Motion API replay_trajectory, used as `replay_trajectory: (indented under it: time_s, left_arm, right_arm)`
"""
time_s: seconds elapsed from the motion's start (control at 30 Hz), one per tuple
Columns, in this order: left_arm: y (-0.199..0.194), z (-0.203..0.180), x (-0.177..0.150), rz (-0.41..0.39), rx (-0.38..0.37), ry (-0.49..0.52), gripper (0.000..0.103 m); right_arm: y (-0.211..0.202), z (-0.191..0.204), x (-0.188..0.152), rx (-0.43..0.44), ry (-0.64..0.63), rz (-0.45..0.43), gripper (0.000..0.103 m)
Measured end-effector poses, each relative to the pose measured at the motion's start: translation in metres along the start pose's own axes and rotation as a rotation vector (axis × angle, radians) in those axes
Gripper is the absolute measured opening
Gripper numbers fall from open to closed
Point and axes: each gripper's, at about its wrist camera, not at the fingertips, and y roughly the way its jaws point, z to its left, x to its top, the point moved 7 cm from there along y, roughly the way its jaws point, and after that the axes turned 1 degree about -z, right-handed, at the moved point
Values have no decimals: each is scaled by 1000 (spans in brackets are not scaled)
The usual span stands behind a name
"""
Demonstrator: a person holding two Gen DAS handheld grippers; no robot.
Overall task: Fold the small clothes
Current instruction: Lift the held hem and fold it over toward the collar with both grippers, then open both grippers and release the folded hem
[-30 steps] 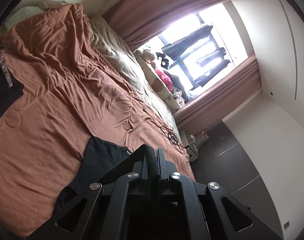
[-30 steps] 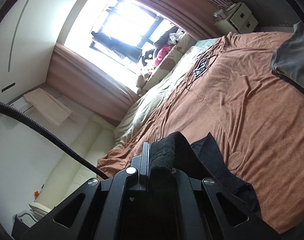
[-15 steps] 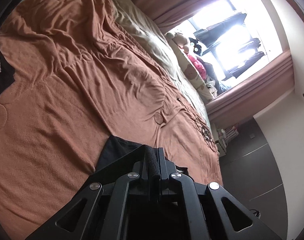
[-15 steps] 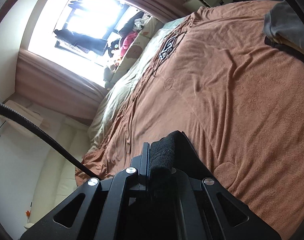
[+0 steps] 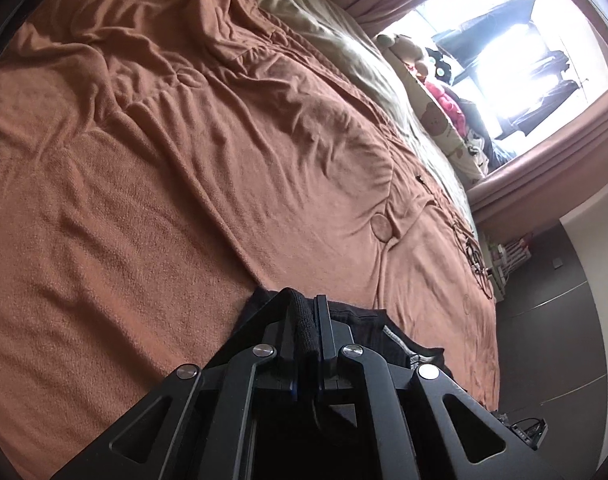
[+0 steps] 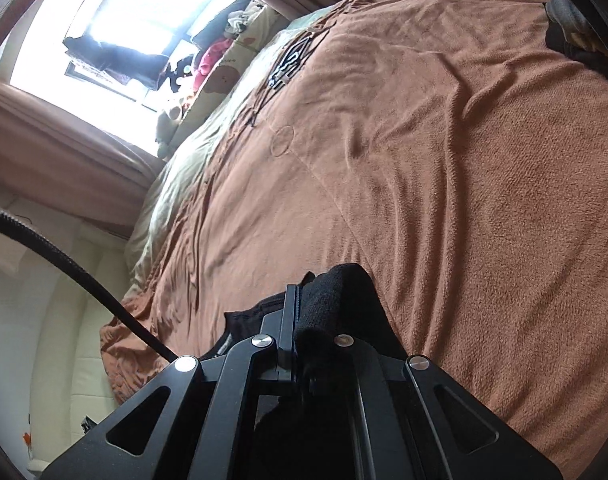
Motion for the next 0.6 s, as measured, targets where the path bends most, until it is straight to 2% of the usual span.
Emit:
replay_trajectory:
  time_s: [0.07,0.13,0.17,0.2,0.23,0.27,0.33,0.43,0.6]
  left_arm:
    - [6,4,-1,19,24,-1,6]
    - [8,8,-3,36,58,14,17]
    - [5,9,-4,35,71,33,22]
    - [1,8,-5,29,80,51,33]
    - [-2,8,-5,24,91,73,44]
    - [-5,7,-7,24,104,105,49]
    - [-9,2,-9,34,122,162,60]
    - [-8,-6,-20,80,164,289,62]
    - [-2,-13,-52,177,230,507,62]
  right_arm:
    - [1,3,-2,-35,-16,28,1]
    - [-5,11,-4,-51,-59,38,3]
    - [-9,17,-5,-65,-100,39,16]
    - [-14,25,-7,-75,-148,39,44]
    - [-20,32,-9,-73,-187,36,60]
    - [-24,37,-9,-71,-216,27,78]
    - [-35,47,-14,-97,-303,23,79]
    - [-42,59,-29,-129,-431,73,79]
    - [-44,67,-49,-233,-600,160,79]
